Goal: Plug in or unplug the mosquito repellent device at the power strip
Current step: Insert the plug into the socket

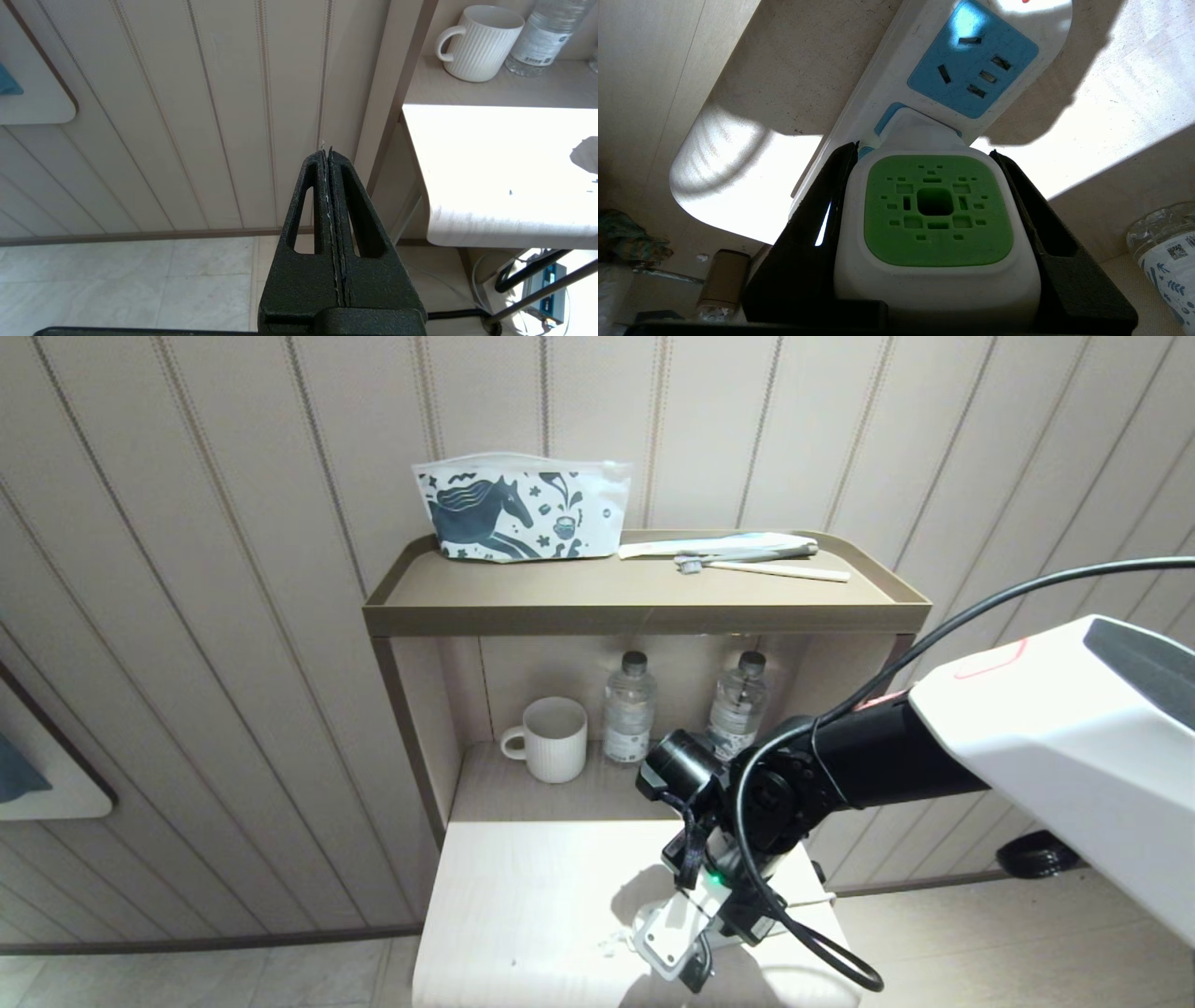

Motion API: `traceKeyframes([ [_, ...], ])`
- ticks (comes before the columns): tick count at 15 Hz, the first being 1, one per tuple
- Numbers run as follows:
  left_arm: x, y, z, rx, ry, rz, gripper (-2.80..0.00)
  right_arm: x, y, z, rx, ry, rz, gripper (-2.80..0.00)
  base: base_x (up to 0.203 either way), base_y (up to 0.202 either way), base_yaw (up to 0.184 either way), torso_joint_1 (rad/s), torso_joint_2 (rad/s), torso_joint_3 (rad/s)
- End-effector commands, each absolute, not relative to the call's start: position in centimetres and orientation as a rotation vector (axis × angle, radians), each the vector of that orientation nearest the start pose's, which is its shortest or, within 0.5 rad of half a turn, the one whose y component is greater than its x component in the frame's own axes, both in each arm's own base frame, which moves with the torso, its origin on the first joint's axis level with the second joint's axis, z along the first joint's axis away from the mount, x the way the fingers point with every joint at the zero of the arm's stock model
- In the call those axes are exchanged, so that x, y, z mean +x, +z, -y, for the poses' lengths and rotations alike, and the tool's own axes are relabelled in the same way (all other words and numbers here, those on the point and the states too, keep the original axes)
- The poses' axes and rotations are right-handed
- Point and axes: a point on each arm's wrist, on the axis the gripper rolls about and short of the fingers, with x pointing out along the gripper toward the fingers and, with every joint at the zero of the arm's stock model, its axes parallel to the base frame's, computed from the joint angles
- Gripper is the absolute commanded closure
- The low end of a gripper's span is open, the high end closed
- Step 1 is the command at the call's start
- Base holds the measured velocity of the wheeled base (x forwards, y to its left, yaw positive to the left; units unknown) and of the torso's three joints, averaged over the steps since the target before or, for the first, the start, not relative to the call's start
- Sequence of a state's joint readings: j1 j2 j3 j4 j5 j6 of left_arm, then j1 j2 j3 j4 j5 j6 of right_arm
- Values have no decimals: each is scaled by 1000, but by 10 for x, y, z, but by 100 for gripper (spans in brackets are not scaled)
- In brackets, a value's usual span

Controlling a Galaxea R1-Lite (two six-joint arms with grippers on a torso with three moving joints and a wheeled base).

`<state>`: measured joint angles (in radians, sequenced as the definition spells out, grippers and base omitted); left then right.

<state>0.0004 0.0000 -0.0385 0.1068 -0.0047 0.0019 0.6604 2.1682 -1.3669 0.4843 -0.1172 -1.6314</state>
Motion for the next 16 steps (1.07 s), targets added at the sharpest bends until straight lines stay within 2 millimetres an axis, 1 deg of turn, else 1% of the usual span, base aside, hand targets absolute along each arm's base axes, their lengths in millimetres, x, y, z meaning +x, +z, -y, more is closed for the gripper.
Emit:
traceKeyframes([
  [1,-26,75,0,1,-3,-70,0,293,87,-227,-1855,1403,-550,0,0,0,0,0,0,0],
  [3,-26,75,0,1,-4,-71,0,292,91,-227,-1857,1394,-539,0,0,0,0,0,0,0],
  [7,-26,75,0,1,-4,-71,0,293,91,-227,-1857,1385,-537,0,0,0,0,0,0,0],
  [8,-26,75,0,1,-3,-71,0,294,93,-227,-1855,1377,-535,-280,0,0,0,0,0,0],
  [14,-26,75,0,1,-4,-71,0,295,96,-228,-1865,1358,-515,-280,0,0,0,0,0,0],
  [16,-26,75,0,1,-3,-71,0,296,103,-229,-1861,1339,-494,-280,0,0,0,0,0,0],
])
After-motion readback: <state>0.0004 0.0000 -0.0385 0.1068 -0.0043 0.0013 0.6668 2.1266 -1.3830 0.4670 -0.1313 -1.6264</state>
